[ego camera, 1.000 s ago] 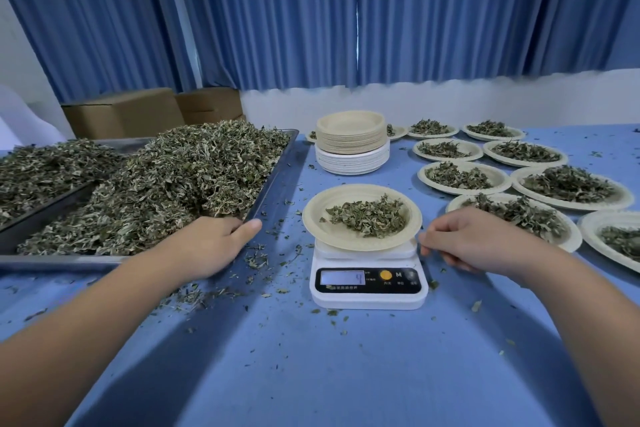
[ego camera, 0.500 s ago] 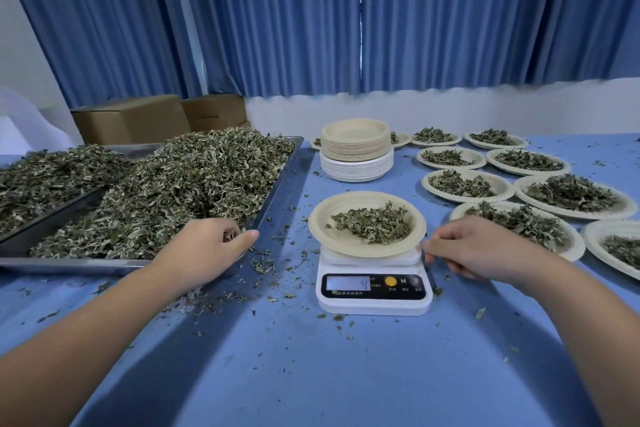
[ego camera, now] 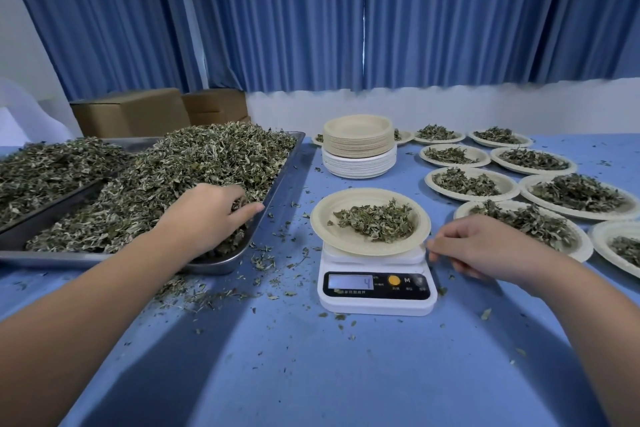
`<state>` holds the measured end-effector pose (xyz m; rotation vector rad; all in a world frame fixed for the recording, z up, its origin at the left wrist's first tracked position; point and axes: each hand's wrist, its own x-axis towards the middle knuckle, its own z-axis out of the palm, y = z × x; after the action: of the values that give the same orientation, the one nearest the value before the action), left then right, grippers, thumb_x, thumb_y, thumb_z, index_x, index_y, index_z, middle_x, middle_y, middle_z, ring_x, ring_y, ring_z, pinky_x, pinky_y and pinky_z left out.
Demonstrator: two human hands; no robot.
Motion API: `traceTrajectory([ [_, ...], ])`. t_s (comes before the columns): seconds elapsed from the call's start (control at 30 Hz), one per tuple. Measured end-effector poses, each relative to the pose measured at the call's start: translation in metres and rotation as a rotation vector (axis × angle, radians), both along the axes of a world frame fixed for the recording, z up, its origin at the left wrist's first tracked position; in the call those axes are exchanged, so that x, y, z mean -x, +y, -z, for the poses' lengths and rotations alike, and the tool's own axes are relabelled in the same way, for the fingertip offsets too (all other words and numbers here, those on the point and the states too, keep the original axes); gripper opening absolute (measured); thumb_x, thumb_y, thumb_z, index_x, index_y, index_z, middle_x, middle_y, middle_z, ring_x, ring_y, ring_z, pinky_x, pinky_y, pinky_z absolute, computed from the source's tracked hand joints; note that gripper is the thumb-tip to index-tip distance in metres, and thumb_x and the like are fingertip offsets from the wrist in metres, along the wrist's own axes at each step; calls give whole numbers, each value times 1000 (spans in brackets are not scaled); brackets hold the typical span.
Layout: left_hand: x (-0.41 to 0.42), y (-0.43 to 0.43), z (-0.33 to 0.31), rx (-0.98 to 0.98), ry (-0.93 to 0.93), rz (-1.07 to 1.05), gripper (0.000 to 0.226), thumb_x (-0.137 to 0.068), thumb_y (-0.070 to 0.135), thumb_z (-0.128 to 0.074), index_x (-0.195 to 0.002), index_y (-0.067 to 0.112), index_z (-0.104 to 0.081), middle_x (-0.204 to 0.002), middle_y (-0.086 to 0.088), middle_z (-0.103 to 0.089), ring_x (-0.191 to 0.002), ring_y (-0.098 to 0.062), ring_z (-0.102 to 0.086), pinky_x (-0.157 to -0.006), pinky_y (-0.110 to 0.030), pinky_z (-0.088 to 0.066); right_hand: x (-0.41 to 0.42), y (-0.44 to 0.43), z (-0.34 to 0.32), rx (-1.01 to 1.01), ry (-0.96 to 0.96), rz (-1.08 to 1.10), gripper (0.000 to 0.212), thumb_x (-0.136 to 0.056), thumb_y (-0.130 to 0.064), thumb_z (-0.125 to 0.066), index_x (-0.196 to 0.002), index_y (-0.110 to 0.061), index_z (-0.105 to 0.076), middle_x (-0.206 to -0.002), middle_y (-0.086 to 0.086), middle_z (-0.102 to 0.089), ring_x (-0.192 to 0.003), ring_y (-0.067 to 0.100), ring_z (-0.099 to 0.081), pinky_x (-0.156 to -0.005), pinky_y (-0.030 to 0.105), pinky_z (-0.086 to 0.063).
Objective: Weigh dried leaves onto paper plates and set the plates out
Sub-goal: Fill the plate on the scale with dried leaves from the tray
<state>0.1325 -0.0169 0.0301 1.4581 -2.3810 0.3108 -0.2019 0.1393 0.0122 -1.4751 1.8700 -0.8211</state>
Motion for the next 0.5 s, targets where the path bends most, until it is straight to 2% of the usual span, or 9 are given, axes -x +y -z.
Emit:
traceTrajectory([
  [0.13, 9, 1, -11, 77, 152, 17, 44, -92, 59, -41, -87, 19, -58, -50, 3, -55, -42, -11, -51, -39, -23, -33, 0, -1, 1, 3, -17, 1, 32, -90, -32, -63, -66, -13, -71, -49, 1, -53, -40, 14, -39, -41, 17, -33],
  [0.27, 37, 9, -30, 112, 358, 88, 44, -91, 59, -41, -84, 20, -61, -54, 1, -60, -42, -12, -52, -40, -24, -39, 1, -2, 1, 13, -24, 14, 32, -90, -31, -63, -64, -14, -70, -48, 1, -52, -39, 13, -38, -40, 15, -31],
  [0.4, 78, 15, -48, 142, 615, 204, 38, -94, 52, -49, -80, 20, -65, -57, 9, -59, -46, 2, -52, -47, -17, -34, 3, -2, 1, 12, -28, 18, 33, -91, -31, -62, -64, -14, -70, -48, 0, -52, -38, 12, -38, -39, 16, -32],
  [0.5, 111, 20, -53, 43, 645, 308, 34, -95, 50, -49, -84, 22, -63, -63, 9, -60, -51, 8, -54, -44, -8, -38, 3, -2, 1, 9, -22, 18, 33, -91, -32, -62, -64, -15, -70, -48, -1, -53, -40, 13, -39, -41, 17, -32],
])
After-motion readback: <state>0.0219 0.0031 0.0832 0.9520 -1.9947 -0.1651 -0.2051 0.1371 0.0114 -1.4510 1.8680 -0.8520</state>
